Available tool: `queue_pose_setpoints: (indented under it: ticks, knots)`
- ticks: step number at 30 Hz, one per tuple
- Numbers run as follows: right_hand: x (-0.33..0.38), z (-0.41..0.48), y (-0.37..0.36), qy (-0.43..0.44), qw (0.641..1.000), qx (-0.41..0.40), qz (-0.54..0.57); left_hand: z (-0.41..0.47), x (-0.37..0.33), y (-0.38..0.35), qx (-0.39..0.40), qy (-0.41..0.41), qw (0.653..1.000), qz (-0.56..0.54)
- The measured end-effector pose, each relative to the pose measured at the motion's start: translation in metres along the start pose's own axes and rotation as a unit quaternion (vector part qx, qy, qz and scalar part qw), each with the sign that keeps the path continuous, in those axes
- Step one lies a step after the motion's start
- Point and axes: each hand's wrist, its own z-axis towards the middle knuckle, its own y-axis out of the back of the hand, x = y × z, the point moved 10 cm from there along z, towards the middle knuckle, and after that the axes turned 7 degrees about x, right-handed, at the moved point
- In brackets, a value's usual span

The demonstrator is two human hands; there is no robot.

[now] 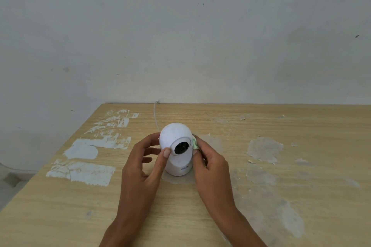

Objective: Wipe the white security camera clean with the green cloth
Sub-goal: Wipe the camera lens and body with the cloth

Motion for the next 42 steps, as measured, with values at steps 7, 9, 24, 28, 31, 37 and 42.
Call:
queue_pose_setpoints:
  ticks: [7,9,24,28,31,37,42]
  knots:
    - [0.017,-0.004,0.003,0.037,0.999,0.002,0.004,-0.001,0.0,0.0,-0.002,0.003,1.0,-0.013]
    - [0.007,-0.008,-0.002,0.002,0.999,0.025,-0.032,-0.001,0.001,0.0,0.001,0.007,1.0,-0.015]
    - [0.006,-0.028,-0.01,-0.02,0.983,0.078,-0.167,-0.001,0.003,0.0,0.003,0.013,1.0,-0.024]
    - [0.02,-0.026,0.003,0.003,0.995,0.022,-0.093,-0.001,0.004,0.0,0.003,0.015,0.999,-0.028]
    - [0.018,-0.023,0.004,0.006,0.996,0.019,-0.092,-0.001,0.003,0.0,0.003,0.014,0.999,-0.029]
    - [0.009,-0.024,0.001,-0.021,0.988,0.046,-0.145,-0.001,0.002,0.0,0.003,0.015,0.999,-0.034]
    - [0.02,-0.007,0.011,0.002,0.999,0.004,-0.05,-0.001,0.003,0.0,0.004,0.017,0.999,-0.035]
